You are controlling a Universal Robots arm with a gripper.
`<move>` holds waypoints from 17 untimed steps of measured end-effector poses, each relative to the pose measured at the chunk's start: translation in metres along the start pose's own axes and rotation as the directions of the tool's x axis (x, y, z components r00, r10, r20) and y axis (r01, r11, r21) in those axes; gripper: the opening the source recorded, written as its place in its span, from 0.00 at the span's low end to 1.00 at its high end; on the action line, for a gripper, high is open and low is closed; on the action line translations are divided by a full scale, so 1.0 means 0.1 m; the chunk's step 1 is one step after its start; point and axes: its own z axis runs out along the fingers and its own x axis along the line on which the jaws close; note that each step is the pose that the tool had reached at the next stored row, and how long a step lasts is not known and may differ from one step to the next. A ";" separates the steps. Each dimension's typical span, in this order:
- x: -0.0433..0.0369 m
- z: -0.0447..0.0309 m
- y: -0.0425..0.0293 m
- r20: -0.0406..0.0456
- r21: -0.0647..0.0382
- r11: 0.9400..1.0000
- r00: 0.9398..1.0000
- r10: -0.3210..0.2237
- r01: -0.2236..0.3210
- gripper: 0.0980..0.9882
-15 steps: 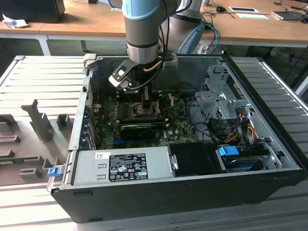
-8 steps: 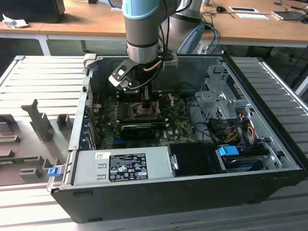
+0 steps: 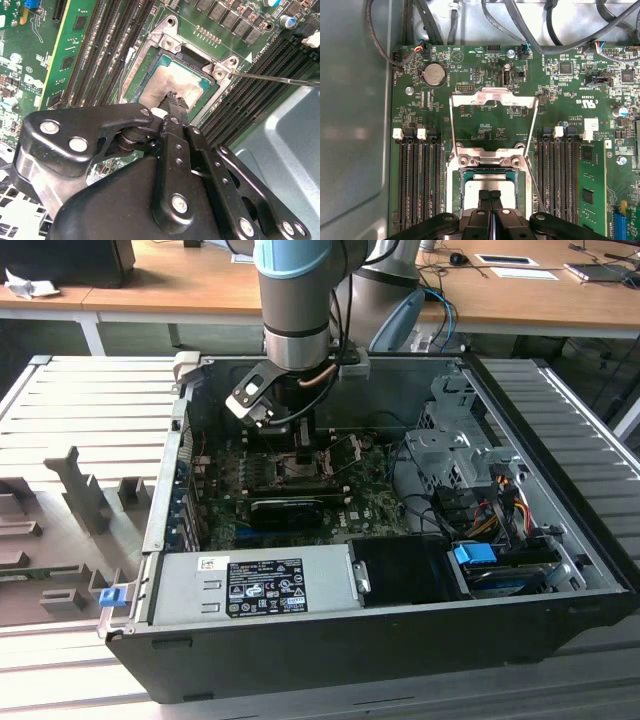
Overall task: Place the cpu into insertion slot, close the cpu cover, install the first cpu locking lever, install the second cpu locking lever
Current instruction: 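Close the cpu cover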
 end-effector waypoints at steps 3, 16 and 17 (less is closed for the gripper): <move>0.000 0.000 0.039 0.000 0.005 1.000 1.000 0.001 -0.001 0.01; 0.001 -0.018 0.041 0.000 0.006 1.000 1.000 0.001 -0.001 0.01; 0.001 -0.019 0.041 0.000 0.006 1.000 1.000 0.001 -0.001 0.01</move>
